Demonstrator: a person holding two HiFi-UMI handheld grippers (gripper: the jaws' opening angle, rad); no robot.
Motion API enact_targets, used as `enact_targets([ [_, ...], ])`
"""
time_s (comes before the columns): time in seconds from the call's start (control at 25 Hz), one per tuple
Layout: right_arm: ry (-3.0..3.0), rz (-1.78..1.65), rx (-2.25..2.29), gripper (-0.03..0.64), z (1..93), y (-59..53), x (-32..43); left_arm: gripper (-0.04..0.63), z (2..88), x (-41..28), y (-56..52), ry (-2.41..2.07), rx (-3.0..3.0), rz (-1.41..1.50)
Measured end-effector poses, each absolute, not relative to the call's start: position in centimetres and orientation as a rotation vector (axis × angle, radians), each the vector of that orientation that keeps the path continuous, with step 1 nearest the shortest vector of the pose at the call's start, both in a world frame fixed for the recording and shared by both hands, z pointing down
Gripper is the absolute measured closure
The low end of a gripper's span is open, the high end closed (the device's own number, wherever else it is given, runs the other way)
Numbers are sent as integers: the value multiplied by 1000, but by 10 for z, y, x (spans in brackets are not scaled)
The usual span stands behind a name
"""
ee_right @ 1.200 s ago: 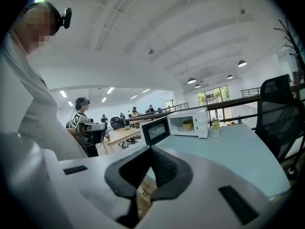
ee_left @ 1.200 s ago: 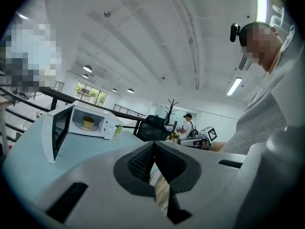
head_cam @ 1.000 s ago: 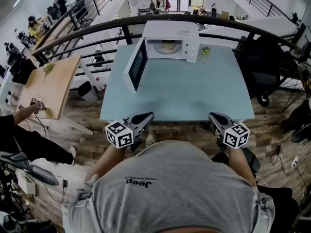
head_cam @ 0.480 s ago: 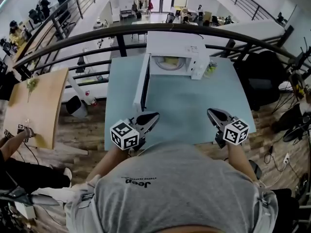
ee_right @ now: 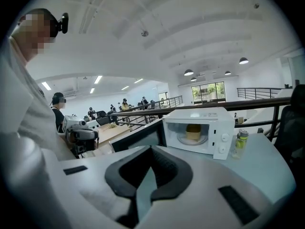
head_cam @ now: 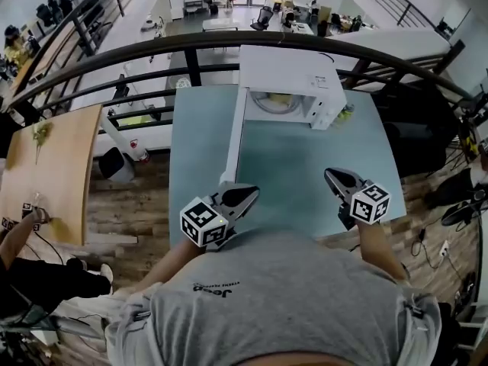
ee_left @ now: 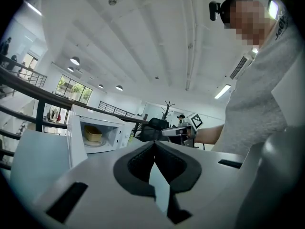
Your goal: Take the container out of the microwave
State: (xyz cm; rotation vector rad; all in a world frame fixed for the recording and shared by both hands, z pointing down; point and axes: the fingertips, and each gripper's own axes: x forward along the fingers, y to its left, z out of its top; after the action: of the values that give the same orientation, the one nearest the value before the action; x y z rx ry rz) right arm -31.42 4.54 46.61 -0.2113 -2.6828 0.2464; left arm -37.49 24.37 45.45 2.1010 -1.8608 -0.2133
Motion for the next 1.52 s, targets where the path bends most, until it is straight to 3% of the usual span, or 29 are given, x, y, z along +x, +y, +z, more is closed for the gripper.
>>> enact_targets([
  [0.32,-2674,271,-348,598,479,1,-333,577,456,-376,203,-1954,1973,-178],
  [0.72,-2649,253,-572,598,496,-109,-331,572,518,-412,66,-2109,1525,-174],
  [0.92,-2661,273,-598,598,513,-136,-339,405,564,-465,5,-2166,1430,1],
  [1.2,-2663,309,-572,598,539,-149,-353,161,599,-561,-50,-2277,1304,33],
  [1.52,-2648,377,-518,598,567,-161,-364,71,644,-641,-97,-2281,1156,153],
])
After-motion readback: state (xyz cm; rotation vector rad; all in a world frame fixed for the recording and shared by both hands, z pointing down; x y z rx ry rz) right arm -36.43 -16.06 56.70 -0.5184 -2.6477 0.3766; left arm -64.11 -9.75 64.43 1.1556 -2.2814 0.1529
